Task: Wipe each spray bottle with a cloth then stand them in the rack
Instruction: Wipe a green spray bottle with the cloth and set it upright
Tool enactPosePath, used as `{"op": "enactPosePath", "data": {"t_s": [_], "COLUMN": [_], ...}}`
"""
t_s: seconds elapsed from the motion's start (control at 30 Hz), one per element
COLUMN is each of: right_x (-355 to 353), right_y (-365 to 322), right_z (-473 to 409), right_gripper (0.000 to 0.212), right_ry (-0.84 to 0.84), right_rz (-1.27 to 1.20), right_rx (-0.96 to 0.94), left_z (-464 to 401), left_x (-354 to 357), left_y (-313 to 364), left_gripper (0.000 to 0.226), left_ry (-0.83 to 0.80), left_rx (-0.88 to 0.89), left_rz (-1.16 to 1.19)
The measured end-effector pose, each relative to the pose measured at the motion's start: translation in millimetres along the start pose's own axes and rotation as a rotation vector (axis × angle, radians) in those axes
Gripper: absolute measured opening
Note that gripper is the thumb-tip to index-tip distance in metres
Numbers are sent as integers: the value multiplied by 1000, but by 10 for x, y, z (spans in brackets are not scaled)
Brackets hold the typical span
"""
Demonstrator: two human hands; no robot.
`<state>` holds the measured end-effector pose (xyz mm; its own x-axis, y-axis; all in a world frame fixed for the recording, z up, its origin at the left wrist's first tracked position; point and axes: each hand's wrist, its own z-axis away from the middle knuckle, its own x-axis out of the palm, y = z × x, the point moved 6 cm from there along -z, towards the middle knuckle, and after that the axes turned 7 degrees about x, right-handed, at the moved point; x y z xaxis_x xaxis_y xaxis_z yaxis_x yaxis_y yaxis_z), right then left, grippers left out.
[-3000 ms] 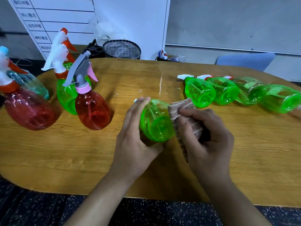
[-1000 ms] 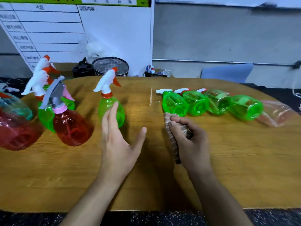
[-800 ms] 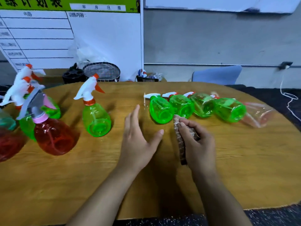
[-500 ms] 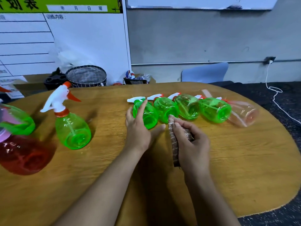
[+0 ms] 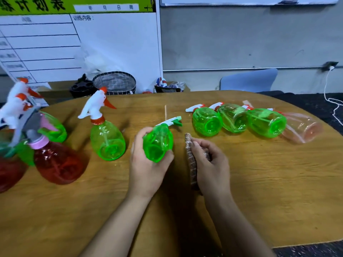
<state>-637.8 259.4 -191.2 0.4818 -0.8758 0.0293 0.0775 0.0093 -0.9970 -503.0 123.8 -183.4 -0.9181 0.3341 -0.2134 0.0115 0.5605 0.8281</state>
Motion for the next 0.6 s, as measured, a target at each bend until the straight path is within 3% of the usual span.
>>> {"op": "enactPosePath", "data": {"t_s": [0.1,0.27,0.4,0.6], "right_x": [231,587,712,614], "right_y": [162,310,255,109], "right_z": [152,494,668,701], "right_gripper": [10,20,25,26], "right_ry": [-82,-243,-286,-275], "right_rz": [-51,-140,-177,-188], "right_rx": [90,273,188,54], "left_z": [268,638,726,724], "left_x": [-365,-731,-813,-768], "left_y": [184,222,106,57], "left_gripper": [72,82,84,87], "left_ry": [58,49,8,-125], "left_rx": [-54,-173,-263,-262], "left_rz": [239,426,485,422]}}
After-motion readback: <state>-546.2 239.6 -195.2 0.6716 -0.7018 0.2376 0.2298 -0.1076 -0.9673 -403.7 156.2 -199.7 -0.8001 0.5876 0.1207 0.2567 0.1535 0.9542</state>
